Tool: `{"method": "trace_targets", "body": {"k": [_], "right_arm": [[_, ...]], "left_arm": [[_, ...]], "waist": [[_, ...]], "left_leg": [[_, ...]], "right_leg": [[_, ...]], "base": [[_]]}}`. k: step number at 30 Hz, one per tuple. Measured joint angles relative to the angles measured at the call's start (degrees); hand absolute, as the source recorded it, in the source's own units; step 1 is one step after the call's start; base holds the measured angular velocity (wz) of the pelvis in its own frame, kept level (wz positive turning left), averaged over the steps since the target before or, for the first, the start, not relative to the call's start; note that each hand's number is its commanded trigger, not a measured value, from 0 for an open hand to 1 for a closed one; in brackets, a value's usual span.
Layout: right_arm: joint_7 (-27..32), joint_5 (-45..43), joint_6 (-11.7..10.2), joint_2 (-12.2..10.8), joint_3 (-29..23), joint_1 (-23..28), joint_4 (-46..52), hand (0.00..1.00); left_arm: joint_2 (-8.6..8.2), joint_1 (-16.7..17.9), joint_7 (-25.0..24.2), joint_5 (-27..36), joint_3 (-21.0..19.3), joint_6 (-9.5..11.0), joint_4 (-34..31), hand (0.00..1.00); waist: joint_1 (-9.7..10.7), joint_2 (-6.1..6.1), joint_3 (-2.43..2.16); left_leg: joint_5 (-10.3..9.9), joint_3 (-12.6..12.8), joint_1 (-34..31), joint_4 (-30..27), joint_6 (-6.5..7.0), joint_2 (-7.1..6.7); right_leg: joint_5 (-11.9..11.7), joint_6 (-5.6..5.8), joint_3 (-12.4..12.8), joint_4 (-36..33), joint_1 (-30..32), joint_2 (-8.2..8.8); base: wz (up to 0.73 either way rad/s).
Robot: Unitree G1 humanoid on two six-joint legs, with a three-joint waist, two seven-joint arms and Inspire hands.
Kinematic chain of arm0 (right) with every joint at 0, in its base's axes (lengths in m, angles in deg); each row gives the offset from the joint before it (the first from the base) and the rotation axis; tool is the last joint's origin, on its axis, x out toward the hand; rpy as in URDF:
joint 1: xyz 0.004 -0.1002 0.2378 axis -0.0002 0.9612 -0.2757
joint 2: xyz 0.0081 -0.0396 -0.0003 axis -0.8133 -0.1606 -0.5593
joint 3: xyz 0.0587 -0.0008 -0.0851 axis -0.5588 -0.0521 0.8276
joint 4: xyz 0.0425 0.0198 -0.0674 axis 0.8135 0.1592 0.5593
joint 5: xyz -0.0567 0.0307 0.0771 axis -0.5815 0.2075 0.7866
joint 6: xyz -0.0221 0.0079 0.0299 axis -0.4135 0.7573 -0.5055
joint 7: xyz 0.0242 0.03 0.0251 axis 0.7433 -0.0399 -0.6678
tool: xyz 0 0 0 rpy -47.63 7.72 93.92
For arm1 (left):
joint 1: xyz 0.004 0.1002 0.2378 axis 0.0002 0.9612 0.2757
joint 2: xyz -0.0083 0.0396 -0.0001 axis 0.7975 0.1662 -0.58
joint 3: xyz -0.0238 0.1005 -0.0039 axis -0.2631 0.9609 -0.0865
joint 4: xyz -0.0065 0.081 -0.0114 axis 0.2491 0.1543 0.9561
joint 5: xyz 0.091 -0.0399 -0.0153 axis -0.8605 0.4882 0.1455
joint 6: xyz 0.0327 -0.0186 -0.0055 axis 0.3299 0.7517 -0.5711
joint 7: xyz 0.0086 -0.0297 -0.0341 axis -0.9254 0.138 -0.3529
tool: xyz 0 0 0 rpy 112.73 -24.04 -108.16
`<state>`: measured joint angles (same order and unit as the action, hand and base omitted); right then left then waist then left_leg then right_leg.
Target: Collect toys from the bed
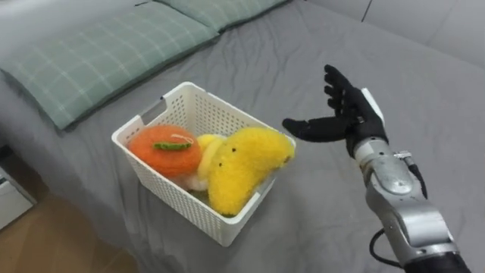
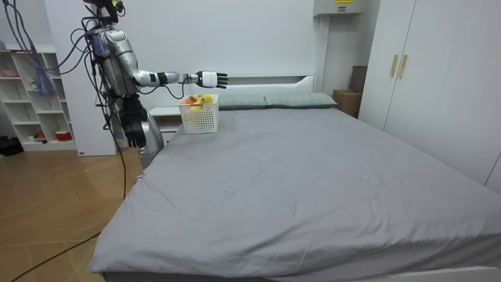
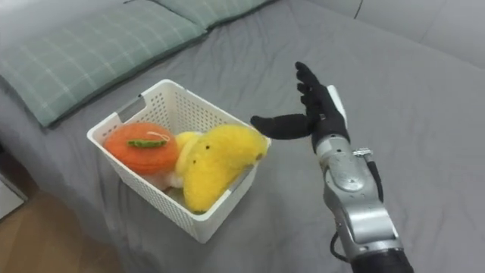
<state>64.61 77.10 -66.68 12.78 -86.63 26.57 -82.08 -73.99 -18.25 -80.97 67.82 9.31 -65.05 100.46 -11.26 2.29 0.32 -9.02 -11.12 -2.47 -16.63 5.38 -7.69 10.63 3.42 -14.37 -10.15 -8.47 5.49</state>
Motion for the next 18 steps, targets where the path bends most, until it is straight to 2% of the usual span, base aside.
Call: {"method": "trace_targets", "body": {"k": [2,7,9,10,14,18], "right_arm": [[0.5,1.11,-0.82,0.02,-2.92,1.79,1.04,0.0],[3.02,2.51,-1.64,-0.03,-9.51,5.24,4.16,0.0],[4.08,4.0,-3.35,0.01,-11.58,5.25,4.29,0.0],[4.39,6.05,-3.99,0.15,-12.75,5.25,4.3,0.0],[5.69,12.83,-4.66,0.82,-16.17,5.82,4.43,0.0],[7.17,14.8,-5.55,0.85,-19.34,7.58,4.55,0.0]], "left_arm": [[-0.03,0.69,0.0,0.05,-0.09,0.69,0.3,0.0],[0.04,1.44,-0.27,0.01,-1.36,2.67,2.15,0.0],[0.0,1.2,-0.28,0.04,-2.37,2.77,2.45,0.0],[0.13,1.28,-0.28,0.44,-2.46,3.04,2.38,0.0],[0.26,1.3,-0.13,6.41,-2.37,4.02,2.01,0.0],[0.65,1.27,-0.13,8.62,-3.24,5.03,1.77,0.0]], "waist": [[2.83,-0.59,-0.25],[6.55,-1.19,-0.33],[7.16,-1.17,-0.36],[8.17,-1.07,-0.52],[12.11,-0.99,-0.53],[13.87,-0.95,-0.59]], "left_leg": [[-0.27,1.64,0.29,0.04,0.17,0.46],[-0.34,5.11,2.32,2.14,0.23,1.49],[-0.46,7.21,3.16,3.24,0.01,2.3],[-0.66,8.05,3.2,3.23,-0.14,2.73],[-1.18,9.9,3.69,3.35,-0.45,3.63],[-1.81,12.0,4.15,3.53,-0.74,4.51]], "right_leg": [[0.0,0.01,1.03,-0.44,0.74,0.01],[-0.1,-0.06,4.28,-0.58,0.83,-0.21],[-0.36,-0.31,5.6,-0.57,1.56,-0.55],[-0.44,-0.38,5.9,-0.57,1.53,-0.77],[-0.55,-0.47,6.55,-0.52,1.71,-1.36],[-0.69,-0.7,7.06,-0.53,2.04,-1.85]], "base": [[-0.25],[-0.44],[-0.56],[-0.43],[-0.25],[-0.29]]}}
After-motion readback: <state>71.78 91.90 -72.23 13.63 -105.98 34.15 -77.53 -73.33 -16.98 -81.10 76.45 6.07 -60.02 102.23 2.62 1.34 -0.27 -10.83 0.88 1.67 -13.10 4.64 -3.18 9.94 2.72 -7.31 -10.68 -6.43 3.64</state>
